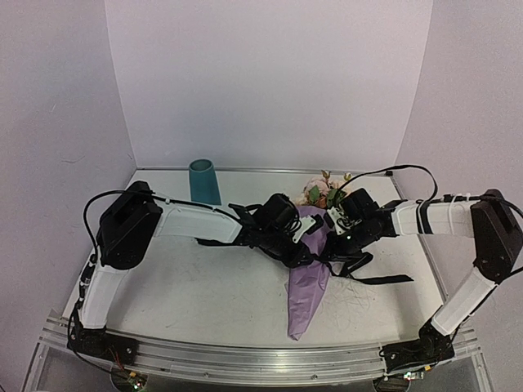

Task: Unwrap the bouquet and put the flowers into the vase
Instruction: Untie the ribbon from the wrapping paper.

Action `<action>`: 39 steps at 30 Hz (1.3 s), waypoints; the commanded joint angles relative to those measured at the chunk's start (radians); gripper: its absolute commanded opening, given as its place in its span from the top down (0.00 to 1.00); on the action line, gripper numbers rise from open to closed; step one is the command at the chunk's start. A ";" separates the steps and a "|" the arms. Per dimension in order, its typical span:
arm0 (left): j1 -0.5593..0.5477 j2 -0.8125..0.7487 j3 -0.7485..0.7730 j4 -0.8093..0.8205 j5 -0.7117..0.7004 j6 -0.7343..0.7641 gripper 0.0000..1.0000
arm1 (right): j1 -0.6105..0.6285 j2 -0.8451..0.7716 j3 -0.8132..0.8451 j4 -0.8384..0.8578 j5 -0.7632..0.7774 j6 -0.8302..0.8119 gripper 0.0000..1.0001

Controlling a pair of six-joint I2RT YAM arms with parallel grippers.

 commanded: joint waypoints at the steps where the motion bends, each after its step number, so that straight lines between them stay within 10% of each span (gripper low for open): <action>1: 0.001 0.028 0.055 0.020 0.032 0.040 0.71 | 0.001 -0.014 0.029 -0.029 -0.006 0.011 0.89; 20: -0.002 0.013 0.069 0.016 -0.224 -0.010 1.00 | 0.001 -0.103 -0.003 -0.052 0.023 0.035 0.97; 39: -0.002 -0.030 0.056 0.016 -0.193 -0.031 1.00 | 0.001 -0.050 -0.015 -0.060 0.028 -0.020 0.74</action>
